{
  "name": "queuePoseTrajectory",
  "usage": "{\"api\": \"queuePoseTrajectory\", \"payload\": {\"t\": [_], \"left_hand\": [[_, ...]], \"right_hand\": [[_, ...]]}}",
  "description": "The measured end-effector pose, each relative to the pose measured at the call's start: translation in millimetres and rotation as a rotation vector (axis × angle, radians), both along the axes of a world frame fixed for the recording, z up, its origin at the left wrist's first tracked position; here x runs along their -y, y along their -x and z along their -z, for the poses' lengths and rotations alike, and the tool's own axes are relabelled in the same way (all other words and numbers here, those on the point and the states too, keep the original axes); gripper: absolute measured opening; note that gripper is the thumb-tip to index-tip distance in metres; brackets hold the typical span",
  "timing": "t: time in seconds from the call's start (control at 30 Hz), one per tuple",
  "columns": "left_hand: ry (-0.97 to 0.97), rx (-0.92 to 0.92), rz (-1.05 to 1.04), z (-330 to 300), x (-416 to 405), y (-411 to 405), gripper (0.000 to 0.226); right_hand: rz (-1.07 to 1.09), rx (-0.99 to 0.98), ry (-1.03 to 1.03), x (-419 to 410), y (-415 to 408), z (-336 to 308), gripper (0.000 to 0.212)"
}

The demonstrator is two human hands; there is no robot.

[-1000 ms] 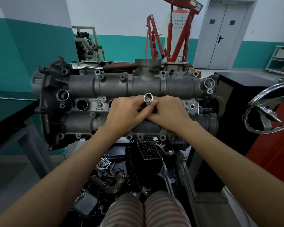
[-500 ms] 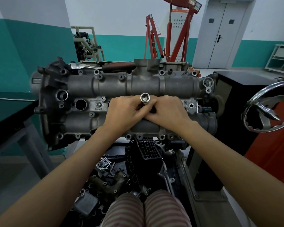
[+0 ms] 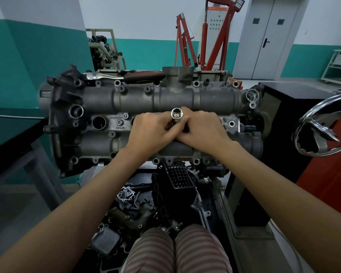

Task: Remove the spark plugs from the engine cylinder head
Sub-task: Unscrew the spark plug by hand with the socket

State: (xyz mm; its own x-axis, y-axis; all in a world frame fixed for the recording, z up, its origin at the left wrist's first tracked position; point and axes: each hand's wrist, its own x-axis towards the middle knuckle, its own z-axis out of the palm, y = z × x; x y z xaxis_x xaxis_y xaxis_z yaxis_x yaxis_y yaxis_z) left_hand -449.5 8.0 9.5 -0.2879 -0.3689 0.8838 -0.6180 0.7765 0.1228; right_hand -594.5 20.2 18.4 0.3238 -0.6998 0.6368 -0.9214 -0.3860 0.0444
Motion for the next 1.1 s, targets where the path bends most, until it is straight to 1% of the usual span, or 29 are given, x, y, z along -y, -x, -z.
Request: {"api": "queuePoseTrajectory", "payload": {"t": [0.03,0.13,0.2,0.27,0.37,0.43,0.5,0.57,0.63,0.7,0.77,0.83,0.87,0.93,0.97,1.1], "left_hand": [[-0.001,-0.005,0.015,0.1,0.5,-0.6,0.044],[0.001,-0.019,0.048,0.3,0.4,-0.4,0.045],[0.002,-0.017,0.037,-0.2,-0.7,0.4,0.042],[-0.012,-0.002,0.035,-0.8,-2.8,1.3,0.035],[0.002,0.009,0.021,-1.0,-4.2,1.8,0.027],[0.025,0.005,0.006,-0.6,-2.6,1.4,0.031],[0.050,-0.006,-0.006,-0.3,-0.5,0.7,0.040],[0.036,0.004,-0.006,-0.2,0.1,0.1,0.049],[0.009,0.010,0.003,-0.2,0.1,-0.2,0.051],[-0.004,0.008,0.020,-0.8,-2.1,0.3,0.042],[0.008,0.011,0.032,-1.9,-4.7,1.9,0.024],[0.003,0.016,0.023,-2.1,-5.0,1.8,0.020],[0.004,0.015,0.016,-1.2,-3.7,1.0,0.022],[0.020,0.011,-0.003,-0.1,-0.5,-0.3,0.035],[0.022,0.007,-0.005,0.2,0.4,-0.5,0.040],[0.009,-0.002,0.021,-0.4,-1.1,0.2,0.042]], "right_hand": [[0.006,-0.008,0.000,0.0,0.5,0.2,0.049],[-0.011,0.009,-0.020,-0.7,2.2,-0.8,0.034],[-0.011,-0.030,-0.021,-1.8,1.8,-0.9,0.029],[-0.022,-0.055,-0.018,-2.7,0.7,-0.6,0.028],[-0.038,-0.002,-0.025,-3.4,0.3,-1.5,0.030],[-0.012,0.001,-0.021,-3.1,0.2,-1.5,0.036],[-0.005,-0.011,-0.001,-3.0,0.3,-0.5,0.042],[-0.007,0.003,-0.009,-3.0,1.1,-0.6,0.036],[0.001,-0.013,-0.016,-3.0,1.6,-1.2,0.030],[-0.017,-0.033,-0.023,-2.9,1.0,-1.1,0.025],[-0.038,-0.022,-0.020,-3.3,0.0,-1.5,0.030],[-0.044,0.011,-0.008,-3.6,-0.4,-1.2,0.034],[-0.034,0.014,-0.005,-3.7,-0.5,-1.1,0.037],[-0.010,-0.004,0.003,-3.0,0.2,-0.5,0.046],[-0.003,-0.005,0.005,-2.5,0.5,-0.2,0.047],[-0.005,-0.038,-0.001,-1.9,1.6,0.4,0.033]]}}
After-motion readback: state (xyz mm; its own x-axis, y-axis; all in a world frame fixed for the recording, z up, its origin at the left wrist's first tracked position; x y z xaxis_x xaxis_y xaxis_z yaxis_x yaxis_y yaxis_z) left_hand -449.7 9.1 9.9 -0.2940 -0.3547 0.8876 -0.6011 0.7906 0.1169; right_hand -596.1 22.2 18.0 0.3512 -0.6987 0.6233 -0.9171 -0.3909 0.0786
